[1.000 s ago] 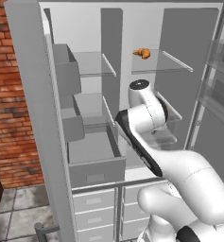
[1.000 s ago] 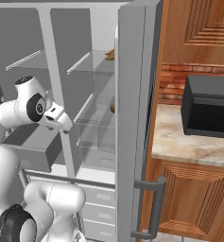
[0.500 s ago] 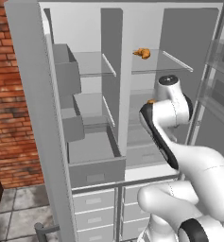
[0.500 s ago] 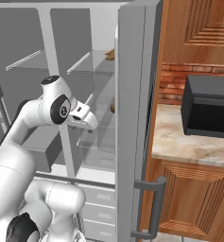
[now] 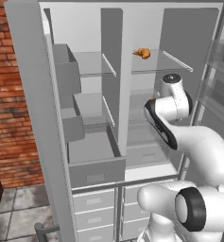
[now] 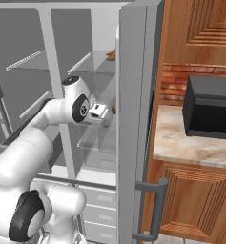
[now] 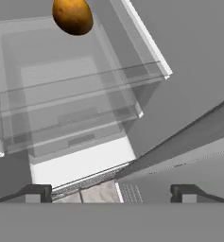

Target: Take the mango and pear from the fridge shelf and place them in the freezer drawer to begin freezing them.

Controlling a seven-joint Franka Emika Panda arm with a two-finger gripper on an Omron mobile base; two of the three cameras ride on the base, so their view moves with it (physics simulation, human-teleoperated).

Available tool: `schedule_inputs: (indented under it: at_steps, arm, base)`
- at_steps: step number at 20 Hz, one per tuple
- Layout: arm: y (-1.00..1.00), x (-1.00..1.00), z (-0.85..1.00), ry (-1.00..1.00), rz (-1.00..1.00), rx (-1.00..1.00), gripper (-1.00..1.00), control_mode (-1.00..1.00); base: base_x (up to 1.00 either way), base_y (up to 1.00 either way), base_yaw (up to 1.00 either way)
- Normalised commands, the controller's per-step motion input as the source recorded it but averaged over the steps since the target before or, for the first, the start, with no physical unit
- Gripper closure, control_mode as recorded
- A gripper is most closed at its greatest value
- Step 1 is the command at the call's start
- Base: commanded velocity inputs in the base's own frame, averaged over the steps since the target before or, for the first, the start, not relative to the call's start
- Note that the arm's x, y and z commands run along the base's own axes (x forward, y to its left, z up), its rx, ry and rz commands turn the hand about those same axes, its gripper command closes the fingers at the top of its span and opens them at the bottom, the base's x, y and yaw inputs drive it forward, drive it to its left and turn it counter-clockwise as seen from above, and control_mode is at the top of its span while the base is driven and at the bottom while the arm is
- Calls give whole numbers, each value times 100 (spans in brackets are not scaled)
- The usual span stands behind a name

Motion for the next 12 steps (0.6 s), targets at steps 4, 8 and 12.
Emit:
schedule_inputs:
  at_steps: [4,8,12]
  arm:
    - [-25,65,-18,0,0,0,-100,-100]
    - [-8,68,-14,0,0,0,-100,-100]
    - [-12,55,-18,0,0,0,-100,-100]
  base:
    - [0,0,0]
    - [0,0,0]
    - [0,0,0]
